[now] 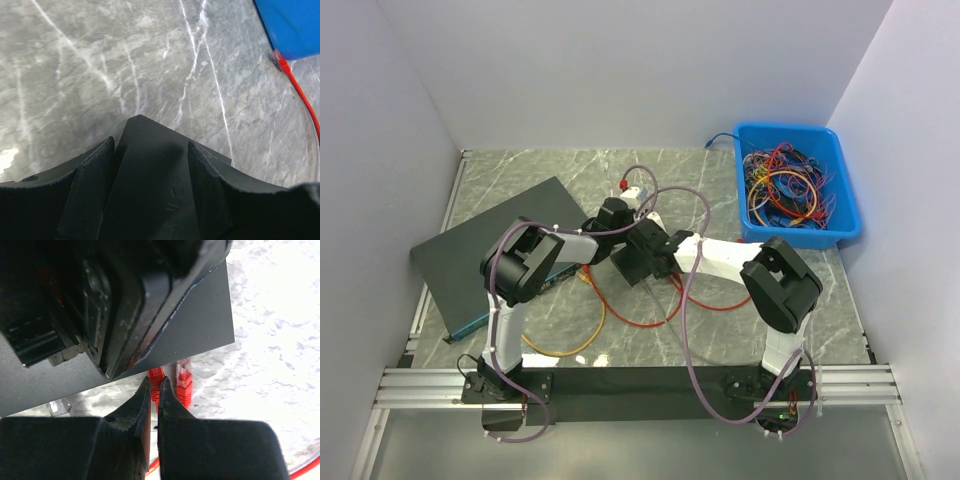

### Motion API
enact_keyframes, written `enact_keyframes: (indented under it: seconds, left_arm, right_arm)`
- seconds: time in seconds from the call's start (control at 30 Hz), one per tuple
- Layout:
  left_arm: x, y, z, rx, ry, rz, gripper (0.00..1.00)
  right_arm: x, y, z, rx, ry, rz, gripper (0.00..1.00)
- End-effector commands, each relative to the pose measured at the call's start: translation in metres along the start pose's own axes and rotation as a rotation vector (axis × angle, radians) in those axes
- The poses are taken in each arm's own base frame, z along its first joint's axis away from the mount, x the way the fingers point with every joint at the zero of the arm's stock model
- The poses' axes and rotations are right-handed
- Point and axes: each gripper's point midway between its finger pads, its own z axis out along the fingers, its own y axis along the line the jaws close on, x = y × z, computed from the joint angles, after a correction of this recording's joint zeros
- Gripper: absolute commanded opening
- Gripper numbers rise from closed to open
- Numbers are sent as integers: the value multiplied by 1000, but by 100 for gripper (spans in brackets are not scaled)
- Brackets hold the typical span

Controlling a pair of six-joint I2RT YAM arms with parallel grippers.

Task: Insert the plug into the switch port

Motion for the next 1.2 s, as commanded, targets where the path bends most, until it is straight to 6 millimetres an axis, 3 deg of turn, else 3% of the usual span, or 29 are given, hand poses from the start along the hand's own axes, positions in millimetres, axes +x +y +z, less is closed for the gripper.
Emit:
enact_keyframes:
  seconds: [0.0,0.2,0.43,0.73,0.83,1.0,1.17]
  left_arm:
    - [142,-67,-27,176,481,-107,64]
    - [147,-74,-25,183,496,-89,64]
    - [151,-73,-24,164,507,-74,64]
    - [150,-70,-22,137,495,-77,64]
    - [146,-69,-20,126,487,-75,64]
    - [134,-58,-16,80,470,-54,65]
    - [104,-35,-12,29,434,-47,65]
  right_arm:
    - [-112,-12,-11,8,-402,218,0]
    - [-126,-1,-24,-60,-453,191,0]
    - [-128,20,-32,-140,-486,147,0]
    - [-128,18,-33,-114,-480,149,0]
    - [-121,12,-29,-74,-447,158,0]
    - [-104,7,-28,-48,-373,178,14]
    - [-82,7,-31,-43,-308,195,16]
